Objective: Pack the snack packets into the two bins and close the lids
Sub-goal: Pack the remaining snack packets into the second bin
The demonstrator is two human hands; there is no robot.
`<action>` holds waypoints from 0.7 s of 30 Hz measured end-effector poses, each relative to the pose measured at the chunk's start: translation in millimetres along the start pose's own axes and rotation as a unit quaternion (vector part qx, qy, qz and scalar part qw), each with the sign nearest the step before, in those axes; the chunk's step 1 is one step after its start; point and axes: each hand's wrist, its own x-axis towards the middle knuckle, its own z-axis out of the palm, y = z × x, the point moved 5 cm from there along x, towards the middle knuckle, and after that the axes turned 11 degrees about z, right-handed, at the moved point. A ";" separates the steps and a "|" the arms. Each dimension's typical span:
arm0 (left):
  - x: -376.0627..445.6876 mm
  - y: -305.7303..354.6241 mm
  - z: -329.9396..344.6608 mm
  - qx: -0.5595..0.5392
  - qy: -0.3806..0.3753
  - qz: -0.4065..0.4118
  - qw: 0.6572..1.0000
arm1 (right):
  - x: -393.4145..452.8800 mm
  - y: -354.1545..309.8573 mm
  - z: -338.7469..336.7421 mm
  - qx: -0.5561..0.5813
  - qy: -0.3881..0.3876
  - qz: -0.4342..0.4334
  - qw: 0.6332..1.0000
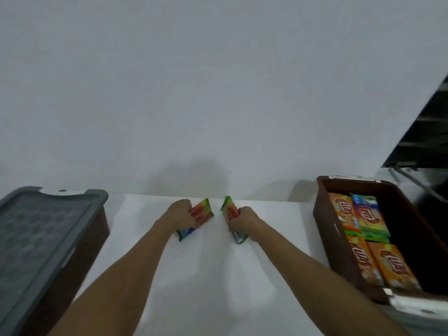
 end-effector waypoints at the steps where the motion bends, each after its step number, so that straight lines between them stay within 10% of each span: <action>1: -5.4 21.1 -1.4 -0.004 0.007 0.007 1.000 | -9.6 7.9 -11.8 0.003 -0.020 -0.012 1.000; 12: -94.5 348.2 14.3 -0.103 0.080 0.254 0.958 | -107.0 160.1 -239.4 0.190 0.009 -0.094 0.977; 17: -106.2 403.3 95.5 0.143 0.121 0.265 0.946 | -102.6 226.1 -249.9 -0.042 0.099 0.013 0.994; 21: -94.1 399.9 130.7 0.205 0.010 0.253 0.946 | -85.5 241.5 -234.1 -0.148 0.114 0.049 0.981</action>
